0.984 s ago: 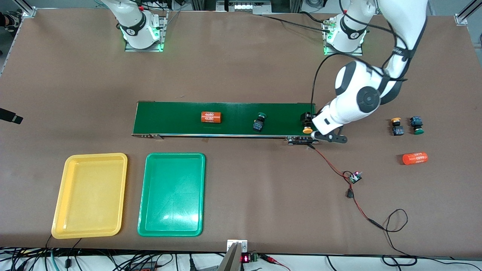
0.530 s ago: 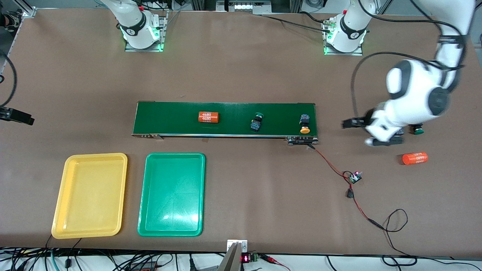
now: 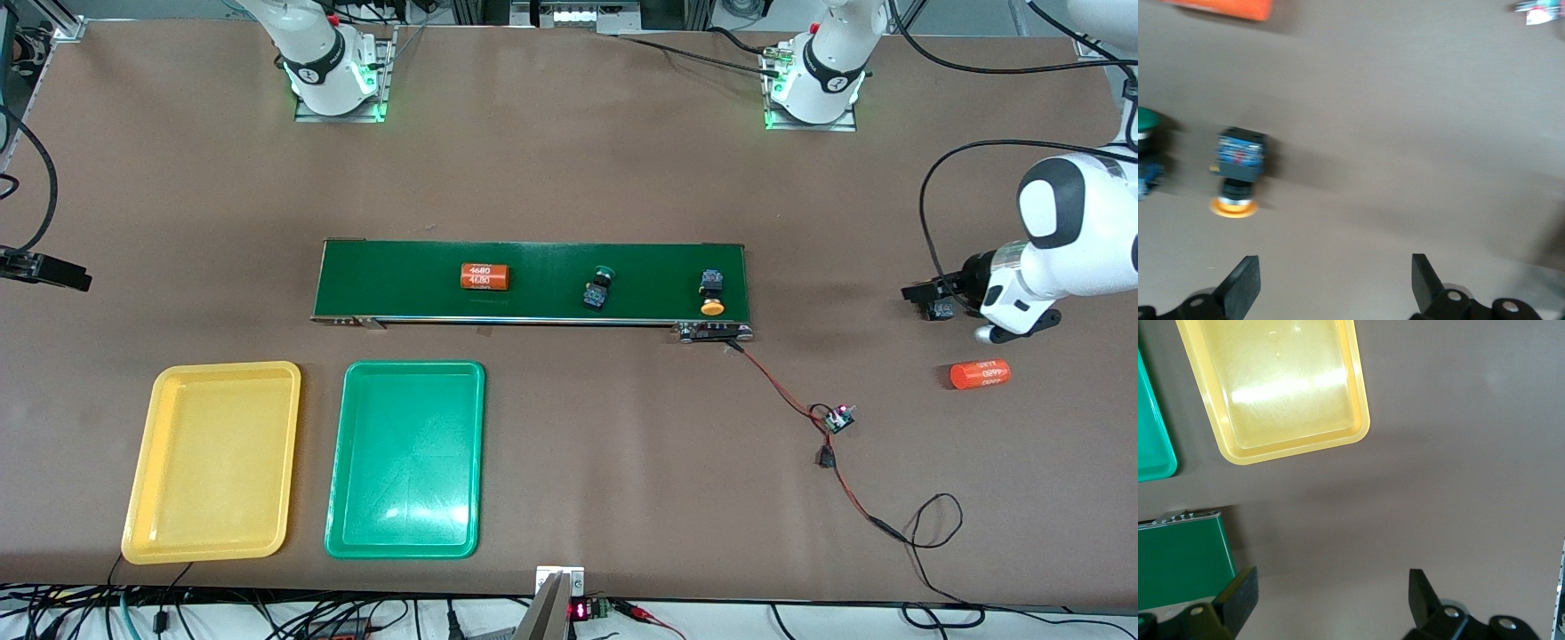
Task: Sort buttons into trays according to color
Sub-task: 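Grasp the next blue-bodied push button with the left gripper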
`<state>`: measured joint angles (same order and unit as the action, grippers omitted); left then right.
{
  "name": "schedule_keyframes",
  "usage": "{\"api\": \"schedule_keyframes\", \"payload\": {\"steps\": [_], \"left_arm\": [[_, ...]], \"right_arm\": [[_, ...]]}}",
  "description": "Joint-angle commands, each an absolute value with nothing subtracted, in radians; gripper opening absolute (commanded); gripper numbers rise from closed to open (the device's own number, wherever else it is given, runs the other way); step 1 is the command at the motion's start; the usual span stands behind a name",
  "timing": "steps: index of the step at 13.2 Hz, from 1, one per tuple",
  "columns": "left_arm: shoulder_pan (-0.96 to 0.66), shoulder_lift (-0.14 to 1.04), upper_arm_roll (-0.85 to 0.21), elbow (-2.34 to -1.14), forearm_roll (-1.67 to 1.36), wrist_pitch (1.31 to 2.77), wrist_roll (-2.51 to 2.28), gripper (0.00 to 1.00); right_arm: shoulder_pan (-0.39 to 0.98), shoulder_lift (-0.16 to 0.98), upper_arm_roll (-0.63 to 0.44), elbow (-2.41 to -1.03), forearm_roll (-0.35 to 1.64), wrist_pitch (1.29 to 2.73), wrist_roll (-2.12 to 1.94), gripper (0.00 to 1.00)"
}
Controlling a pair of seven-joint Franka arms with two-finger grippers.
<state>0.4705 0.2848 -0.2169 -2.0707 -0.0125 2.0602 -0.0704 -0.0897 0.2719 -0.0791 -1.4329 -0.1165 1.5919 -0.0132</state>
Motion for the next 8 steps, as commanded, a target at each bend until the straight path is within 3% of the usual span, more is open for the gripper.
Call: {"api": "schedule_keyframes", "payload": {"steps": [1,4,8], "left_arm": [[0.520,0.325,-0.235,-2.040,0.055,2.072,-0.038,1.00],[0.563,0.449,-0.235,-1.919,0.058,2.071,0.061,1.00],[0.580,0.508,-0.235,-1.899,0.112,2.106,0.106,1.00]], "right_arm": [[-0.092,0.265,-0.078,-1.437,-0.115,1.582,-0.021,1.00],[-0.091,0.265,-0.080,-1.448,-0.098,1.580,-0.051,1.00],[-0.080,0.265,-0.075,-1.447,-0.075,1.583,-0.043,1.00]]}}
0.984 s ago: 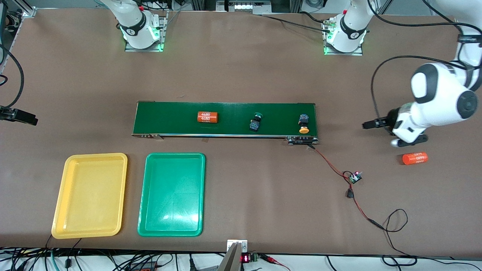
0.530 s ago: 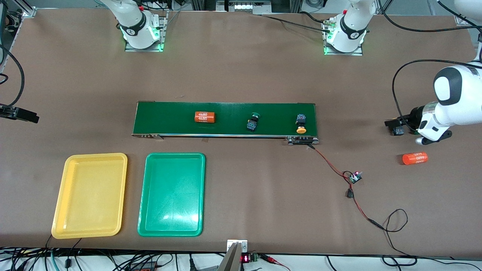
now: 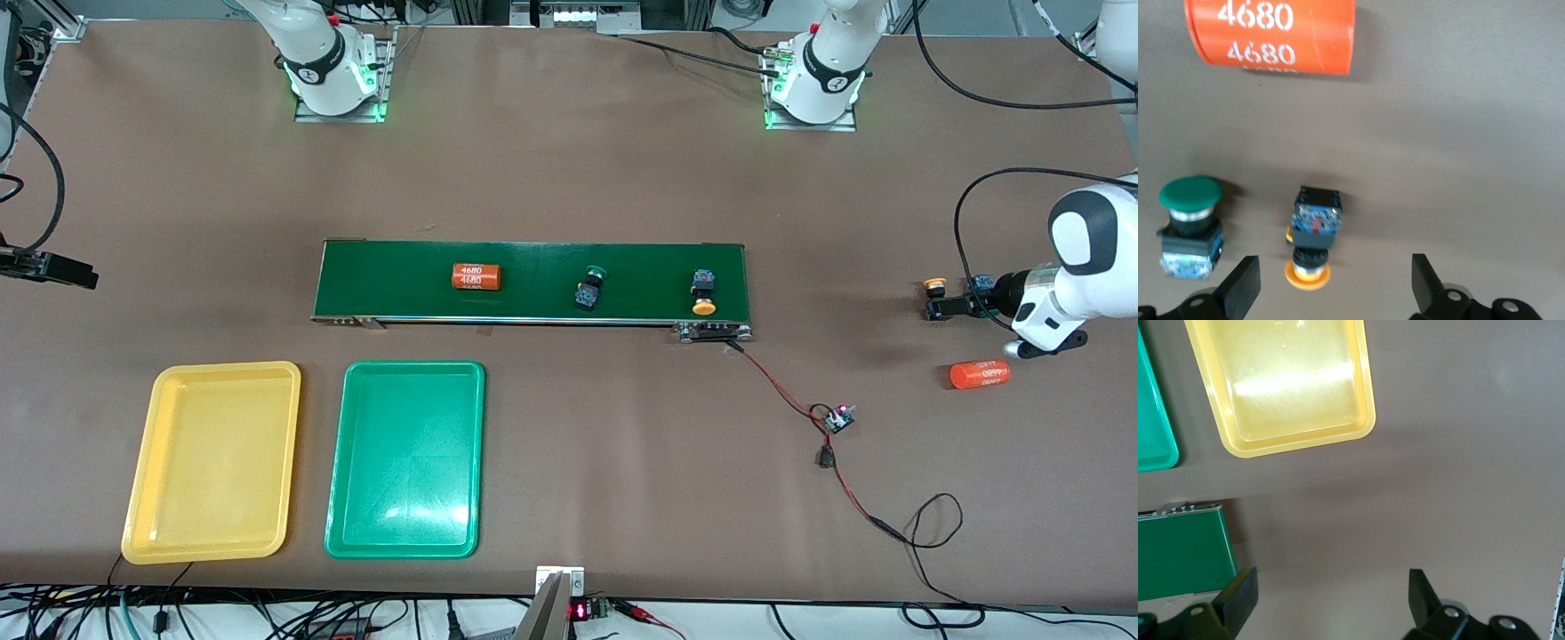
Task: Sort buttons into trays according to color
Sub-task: 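Grasp the next blue-bodied push button with the left gripper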
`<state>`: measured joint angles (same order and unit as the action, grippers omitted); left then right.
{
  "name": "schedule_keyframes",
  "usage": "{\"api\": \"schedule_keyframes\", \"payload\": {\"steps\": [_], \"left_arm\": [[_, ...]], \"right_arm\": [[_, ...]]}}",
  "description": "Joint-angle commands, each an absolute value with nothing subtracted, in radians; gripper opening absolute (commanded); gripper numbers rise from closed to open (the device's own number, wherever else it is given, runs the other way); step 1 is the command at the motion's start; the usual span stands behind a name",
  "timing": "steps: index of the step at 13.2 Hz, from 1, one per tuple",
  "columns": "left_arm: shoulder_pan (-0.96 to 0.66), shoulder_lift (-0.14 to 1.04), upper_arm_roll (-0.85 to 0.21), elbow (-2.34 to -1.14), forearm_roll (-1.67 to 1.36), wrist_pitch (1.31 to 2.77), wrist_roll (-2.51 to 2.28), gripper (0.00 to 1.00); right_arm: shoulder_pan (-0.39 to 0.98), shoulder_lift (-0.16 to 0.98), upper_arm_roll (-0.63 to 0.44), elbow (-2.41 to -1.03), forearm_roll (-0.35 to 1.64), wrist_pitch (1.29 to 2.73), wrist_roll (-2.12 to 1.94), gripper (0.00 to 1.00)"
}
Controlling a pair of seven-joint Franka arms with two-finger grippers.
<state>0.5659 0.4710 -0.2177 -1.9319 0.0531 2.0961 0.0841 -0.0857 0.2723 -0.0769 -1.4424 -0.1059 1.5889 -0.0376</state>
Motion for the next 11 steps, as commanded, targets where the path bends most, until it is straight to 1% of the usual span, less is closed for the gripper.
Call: {"api": "schedule_keyframes", "payload": {"steps": [1,3,7,9,11], "left_arm": [[0.584,0.511,-0.235,-1.907,0.123,2.127,0.107,1.00],[0.584,0.509,-0.235,-1.927,0.123,2.161,0.126,1.00],[0.601,0.476,-0.235,-2.032,0.123,2.311,0.204,1.00],[0.613,0.460,-0.235,-2.086,0.124,2.386,0.218,1.00],[0.623,0.443,-0.235,-2.135,0.123,2.451,0.235,1.00]], "right_arm": [[-0.083,0.265,-0.077,-1.442,-0.010,1.582,-0.043,1.00],[-0.074,0.267,-0.077,-1.451,0.028,1.578,-0.031,1.00],[-0.077,0.258,-0.077,-1.457,0.031,1.543,-0.006,1.00],[-0.093,0.249,-0.089,-1.457,0.032,1.499,-0.020,1.00],[-0.147,0.230,-0.089,-1.457,0.037,1.464,-0.038,1.00]]}}
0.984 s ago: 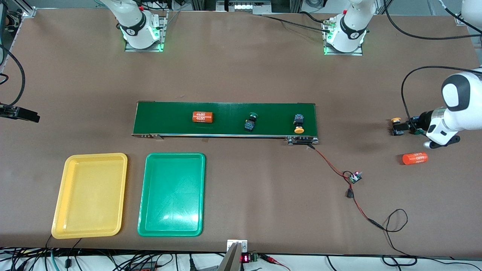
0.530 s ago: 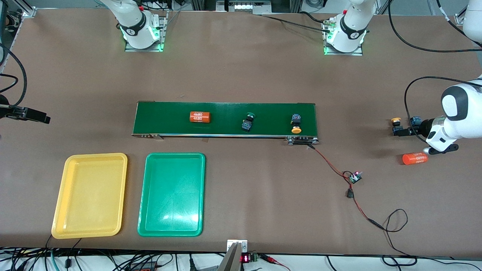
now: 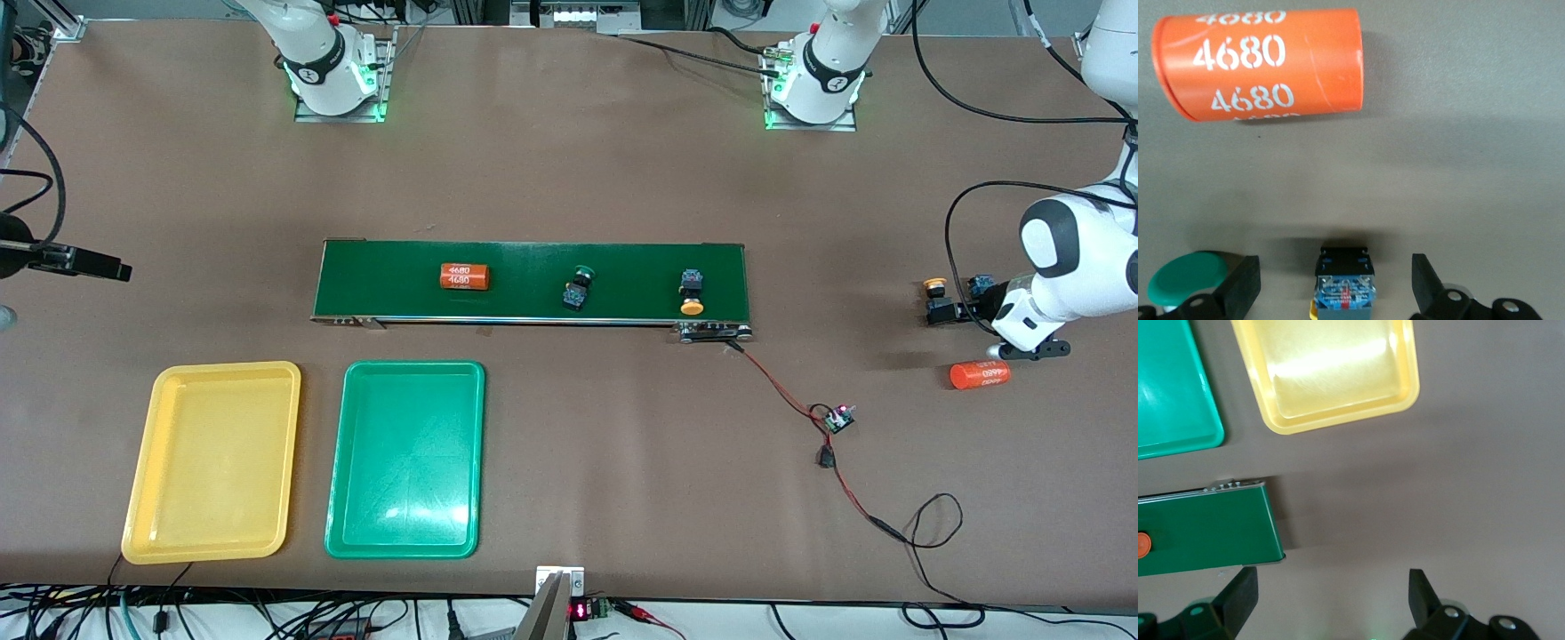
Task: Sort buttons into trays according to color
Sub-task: 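Grasp the next blue-bodied push button with the left gripper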
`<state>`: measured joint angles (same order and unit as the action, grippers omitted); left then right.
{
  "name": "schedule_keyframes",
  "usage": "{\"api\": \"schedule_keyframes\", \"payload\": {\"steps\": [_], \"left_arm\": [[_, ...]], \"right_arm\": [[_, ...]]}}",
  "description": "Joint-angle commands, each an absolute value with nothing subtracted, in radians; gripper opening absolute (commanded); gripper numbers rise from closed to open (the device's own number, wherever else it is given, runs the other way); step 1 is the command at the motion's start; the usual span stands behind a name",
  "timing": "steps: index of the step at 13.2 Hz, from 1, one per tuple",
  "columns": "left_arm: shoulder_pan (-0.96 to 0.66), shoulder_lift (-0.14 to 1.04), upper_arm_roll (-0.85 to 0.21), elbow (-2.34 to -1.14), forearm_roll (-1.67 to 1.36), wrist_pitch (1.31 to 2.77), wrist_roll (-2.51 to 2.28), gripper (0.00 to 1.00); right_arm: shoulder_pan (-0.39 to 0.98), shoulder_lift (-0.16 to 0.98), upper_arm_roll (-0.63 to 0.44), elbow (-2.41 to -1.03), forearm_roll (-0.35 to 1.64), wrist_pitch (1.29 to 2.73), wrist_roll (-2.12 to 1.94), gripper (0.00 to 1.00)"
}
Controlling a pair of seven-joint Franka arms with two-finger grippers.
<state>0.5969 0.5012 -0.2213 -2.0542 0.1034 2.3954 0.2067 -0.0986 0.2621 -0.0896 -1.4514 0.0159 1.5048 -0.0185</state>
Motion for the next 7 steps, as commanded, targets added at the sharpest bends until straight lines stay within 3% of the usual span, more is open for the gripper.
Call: {"api": "schedule_keyframes", "payload": {"steps": [1,2,3,6,7], "left_arm": [[0.623,0.431,-0.235,-2.157,0.123,2.474,0.236,1.00],[0.621,0.425,-0.235,-2.175,0.123,2.499,0.236,1.00],[0.623,0.420,-0.235,-2.192,0.124,2.520,0.239,0.86],[0.620,0.391,-0.235,-2.217,0.138,2.520,0.251,0.05],[0.620,0.390,-0.235,-2.226,0.138,2.517,0.256,0.00]], "right_arm": [[-0.161,0.215,-0.090,-1.457,0.057,1.444,-0.064,1.00],[-0.175,0.206,-0.089,-1.457,0.061,1.421,-0.074,1.00],[-0.179,0.199,-0.090,-1.456,0.064,1.404,-0.075,1.00],[-0.183,0.190,-0.089,-1.456,0.067,1.361,-0.081,1.00],[-0.183,0.189,-0.089,-1.457,0.067,1.348,-0.096,1.00]]}}
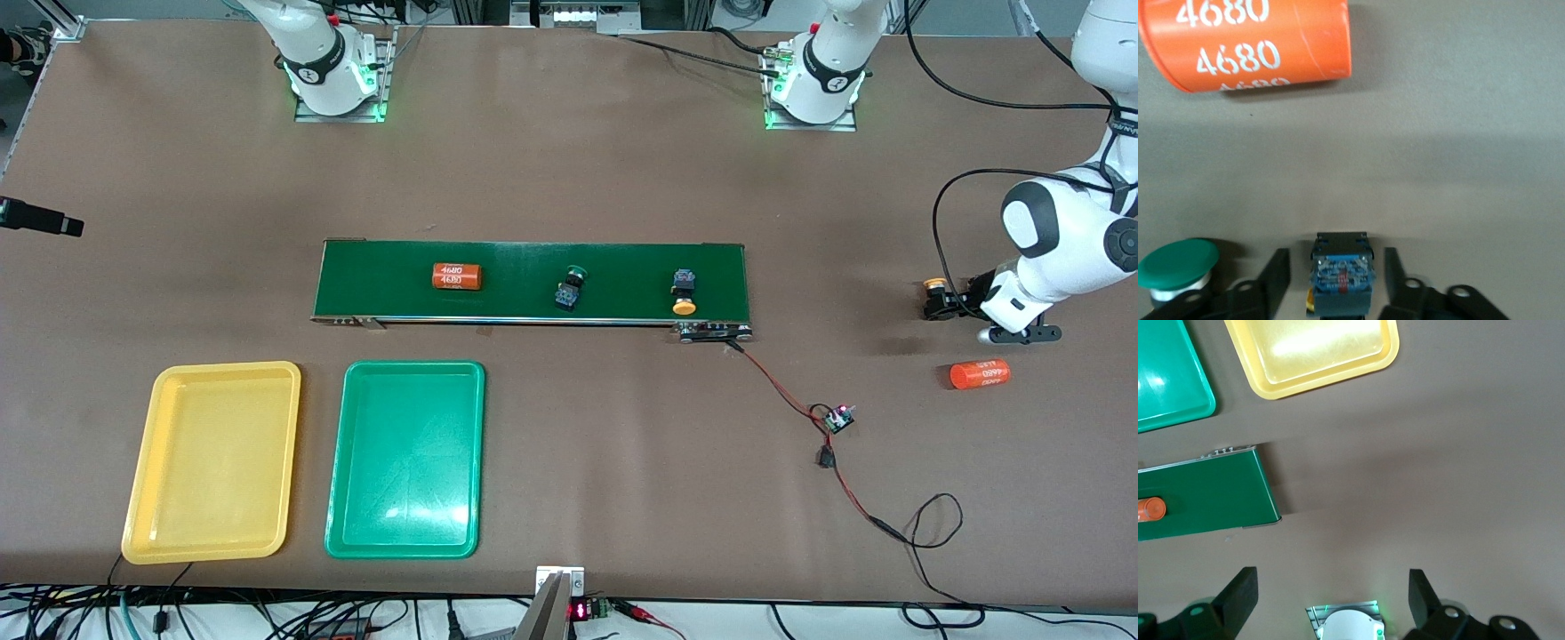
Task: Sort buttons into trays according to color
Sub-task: 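Carry the button to the conveyor while the right gripper reaches the belt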
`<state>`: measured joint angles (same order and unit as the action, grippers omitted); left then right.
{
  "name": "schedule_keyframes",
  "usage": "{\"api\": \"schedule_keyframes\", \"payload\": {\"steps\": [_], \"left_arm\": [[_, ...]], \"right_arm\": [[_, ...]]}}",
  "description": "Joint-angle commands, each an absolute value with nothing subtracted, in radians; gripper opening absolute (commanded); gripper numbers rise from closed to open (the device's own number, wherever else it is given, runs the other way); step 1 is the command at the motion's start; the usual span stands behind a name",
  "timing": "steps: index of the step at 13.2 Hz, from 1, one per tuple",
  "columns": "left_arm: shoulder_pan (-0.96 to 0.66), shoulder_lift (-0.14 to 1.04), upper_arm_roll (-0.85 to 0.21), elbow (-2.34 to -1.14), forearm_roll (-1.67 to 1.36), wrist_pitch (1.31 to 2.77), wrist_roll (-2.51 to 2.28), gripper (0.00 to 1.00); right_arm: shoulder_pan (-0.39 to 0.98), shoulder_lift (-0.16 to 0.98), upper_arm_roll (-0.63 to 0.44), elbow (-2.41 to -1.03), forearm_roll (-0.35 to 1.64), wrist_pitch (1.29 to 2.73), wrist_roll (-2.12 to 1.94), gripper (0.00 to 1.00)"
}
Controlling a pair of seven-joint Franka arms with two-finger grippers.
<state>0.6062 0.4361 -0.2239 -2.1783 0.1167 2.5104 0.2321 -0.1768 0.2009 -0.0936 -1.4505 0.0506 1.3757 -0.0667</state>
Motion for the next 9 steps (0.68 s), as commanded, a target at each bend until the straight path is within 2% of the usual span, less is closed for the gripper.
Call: {"api": "schedule_keyframes", "payload": {"steps": [1,3,7,9], "left_arm": [[0.620,0.388,-0.235,-2.226,0.138,2.510,0.259,0.00],[0.620,0.376,-0.241,-2.221,0.138,2.487,0.273,0.00],[0.609,0.316,-0.261,-2.198,0.138,2.352,0.268,0.00],[0.614,0.289,-0.320,-2.197,0.138,2.289,0.262,0.00]], "right_arm": [[-0.186,0.180,-0.090,-1.465,0.069,1.348,-0.118,1.00],[-0.186,0.091,-0.089,-1.585,0.069,1.408,-0.138,1.00],[-0.176,-0.102,-0.084,-1.910,0.072,1.674,-0.126,1.00],[-0.176,-0.204,-0.081,-2.076,0.106,1.797,-0.123,1.00]]}}
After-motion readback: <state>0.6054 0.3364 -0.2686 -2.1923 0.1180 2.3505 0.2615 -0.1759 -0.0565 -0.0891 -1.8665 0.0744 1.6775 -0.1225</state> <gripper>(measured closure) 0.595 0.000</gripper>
